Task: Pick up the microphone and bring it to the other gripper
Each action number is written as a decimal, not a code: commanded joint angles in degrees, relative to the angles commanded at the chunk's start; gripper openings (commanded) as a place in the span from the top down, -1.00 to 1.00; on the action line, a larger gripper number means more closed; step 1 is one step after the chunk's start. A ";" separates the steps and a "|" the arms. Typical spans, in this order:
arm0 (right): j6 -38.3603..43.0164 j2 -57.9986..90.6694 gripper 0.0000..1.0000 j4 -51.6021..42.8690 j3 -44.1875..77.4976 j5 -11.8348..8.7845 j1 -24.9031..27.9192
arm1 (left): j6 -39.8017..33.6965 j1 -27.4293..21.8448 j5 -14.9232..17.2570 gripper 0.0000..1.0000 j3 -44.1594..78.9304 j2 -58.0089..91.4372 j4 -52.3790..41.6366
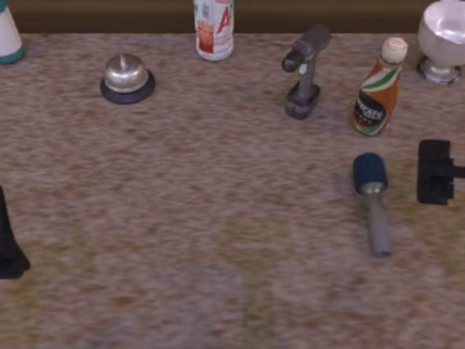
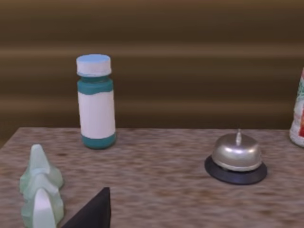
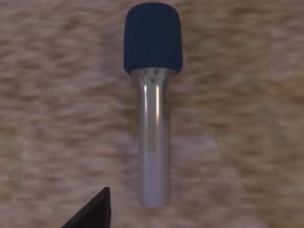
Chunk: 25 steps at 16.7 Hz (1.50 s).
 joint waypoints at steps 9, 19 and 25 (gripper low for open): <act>9.92 35.30 -1.00 -18.77 24.45 2.54 9.47 | 0.00 0.00 0.00 -1.00 0.00 0.00 0.00; 10.30 38.95 -1.00 -18.26 24.72 2.81 9.79 | 0.00 0.00 0.00 -1.00 0.00 0.00 0.00; 9.12 46.60 -1.00 -2.98 17.88 2.83 8.56 | 0.00 0.00 0.00 -1.00 0.00 0.00 0.00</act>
